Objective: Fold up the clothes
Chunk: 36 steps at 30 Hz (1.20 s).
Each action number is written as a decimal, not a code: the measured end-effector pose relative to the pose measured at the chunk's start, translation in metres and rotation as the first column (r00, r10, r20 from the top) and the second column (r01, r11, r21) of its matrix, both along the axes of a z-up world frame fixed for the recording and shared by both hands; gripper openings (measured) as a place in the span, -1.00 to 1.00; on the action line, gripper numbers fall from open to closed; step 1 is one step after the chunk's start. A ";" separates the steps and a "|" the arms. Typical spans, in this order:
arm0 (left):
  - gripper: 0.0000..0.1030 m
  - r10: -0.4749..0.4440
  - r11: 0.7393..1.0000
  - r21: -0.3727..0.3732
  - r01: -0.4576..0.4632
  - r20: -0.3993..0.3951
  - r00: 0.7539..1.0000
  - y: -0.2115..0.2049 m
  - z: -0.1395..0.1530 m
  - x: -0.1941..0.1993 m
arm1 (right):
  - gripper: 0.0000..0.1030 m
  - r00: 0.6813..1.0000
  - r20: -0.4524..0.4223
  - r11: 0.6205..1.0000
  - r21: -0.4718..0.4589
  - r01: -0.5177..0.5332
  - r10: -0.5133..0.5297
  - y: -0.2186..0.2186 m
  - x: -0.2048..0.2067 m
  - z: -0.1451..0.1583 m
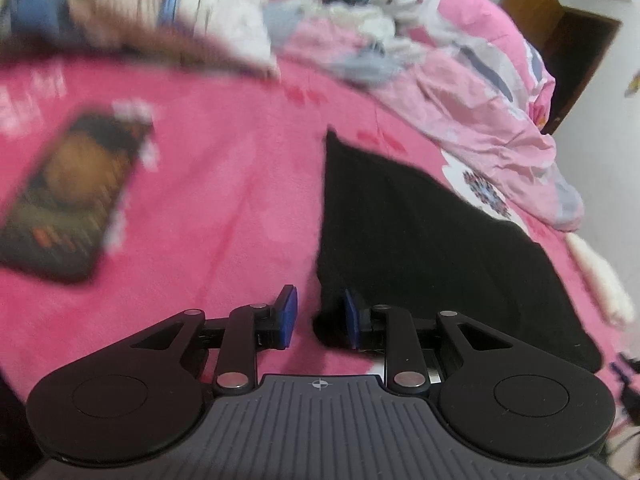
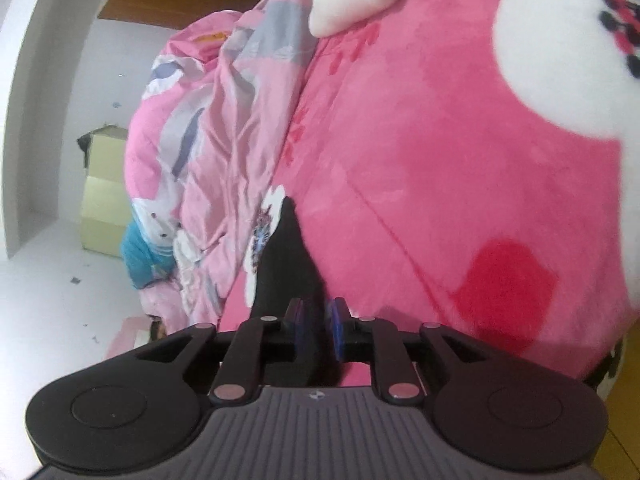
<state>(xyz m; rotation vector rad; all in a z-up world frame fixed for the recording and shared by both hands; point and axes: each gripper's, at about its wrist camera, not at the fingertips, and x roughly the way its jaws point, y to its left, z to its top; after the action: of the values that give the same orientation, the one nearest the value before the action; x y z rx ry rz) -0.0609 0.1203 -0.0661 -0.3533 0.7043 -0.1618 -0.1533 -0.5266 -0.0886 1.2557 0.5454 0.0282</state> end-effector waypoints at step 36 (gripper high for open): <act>-0.80 -0.884 0.455 0.203 0.867 -0.014 0.468 -0.369 0.004 0.054 | -0.67 0.936 0.023 0.569 -0.799 -0.194 0.352 0.083 -0.016 0.041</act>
<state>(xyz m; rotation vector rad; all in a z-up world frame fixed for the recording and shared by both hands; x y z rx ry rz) -0.0071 -0.2482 -0.0618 0.2534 0.7463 -1.1185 -0.1697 -0.4435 -0.0478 0.2672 0.5024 0.1497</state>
